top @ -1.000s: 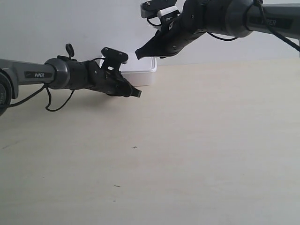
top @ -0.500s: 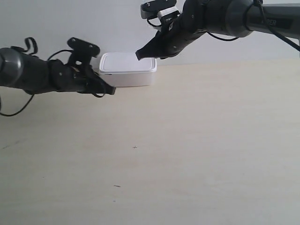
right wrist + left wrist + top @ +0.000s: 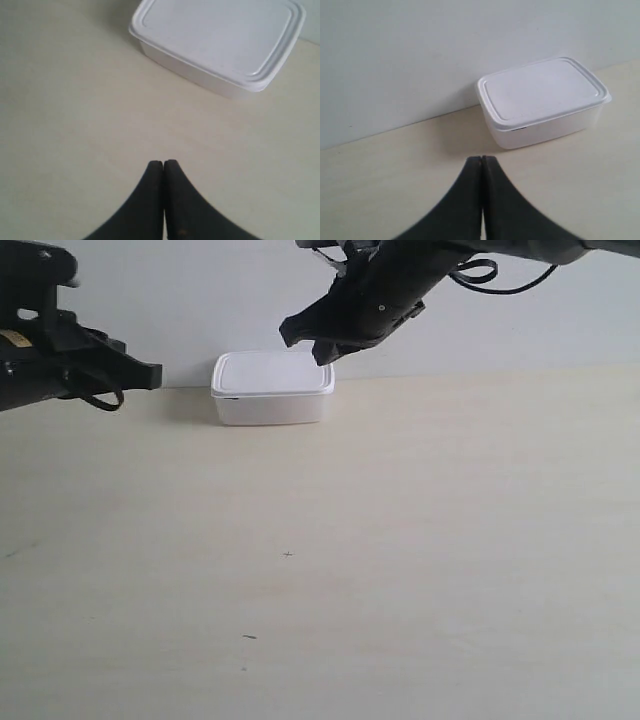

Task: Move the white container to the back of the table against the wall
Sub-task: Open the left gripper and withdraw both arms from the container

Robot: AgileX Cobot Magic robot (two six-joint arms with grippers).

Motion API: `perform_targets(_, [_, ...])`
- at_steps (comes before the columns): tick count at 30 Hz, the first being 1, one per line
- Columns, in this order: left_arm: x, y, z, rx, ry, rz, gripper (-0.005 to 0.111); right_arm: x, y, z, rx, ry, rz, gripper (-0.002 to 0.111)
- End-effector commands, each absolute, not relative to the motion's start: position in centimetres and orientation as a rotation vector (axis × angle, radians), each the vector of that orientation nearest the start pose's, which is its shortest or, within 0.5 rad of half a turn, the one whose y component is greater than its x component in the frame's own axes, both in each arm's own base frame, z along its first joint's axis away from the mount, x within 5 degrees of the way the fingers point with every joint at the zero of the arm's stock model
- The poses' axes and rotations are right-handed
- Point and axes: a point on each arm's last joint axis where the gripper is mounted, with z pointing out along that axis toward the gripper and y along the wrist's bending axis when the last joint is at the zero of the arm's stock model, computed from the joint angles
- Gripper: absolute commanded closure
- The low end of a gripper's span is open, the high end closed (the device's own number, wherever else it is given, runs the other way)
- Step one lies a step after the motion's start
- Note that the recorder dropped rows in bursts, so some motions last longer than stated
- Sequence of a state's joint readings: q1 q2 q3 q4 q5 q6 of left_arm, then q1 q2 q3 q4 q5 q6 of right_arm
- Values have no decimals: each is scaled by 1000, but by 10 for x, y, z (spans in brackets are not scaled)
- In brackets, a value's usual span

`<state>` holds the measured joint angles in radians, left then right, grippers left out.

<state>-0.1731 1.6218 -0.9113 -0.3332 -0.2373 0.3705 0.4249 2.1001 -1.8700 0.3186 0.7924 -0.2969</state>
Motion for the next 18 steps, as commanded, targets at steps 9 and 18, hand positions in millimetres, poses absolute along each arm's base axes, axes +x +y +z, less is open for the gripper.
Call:
perform_targets(9, [238, -33, 316, 75, 1752, -84, 107, 275, 142, 356, -553, 2229, 446, 108])
perform_targets(18, [80, -21, 321, 194, 1615, -204, 107, 127, 74, 356, -420, 2055, 504, 108])
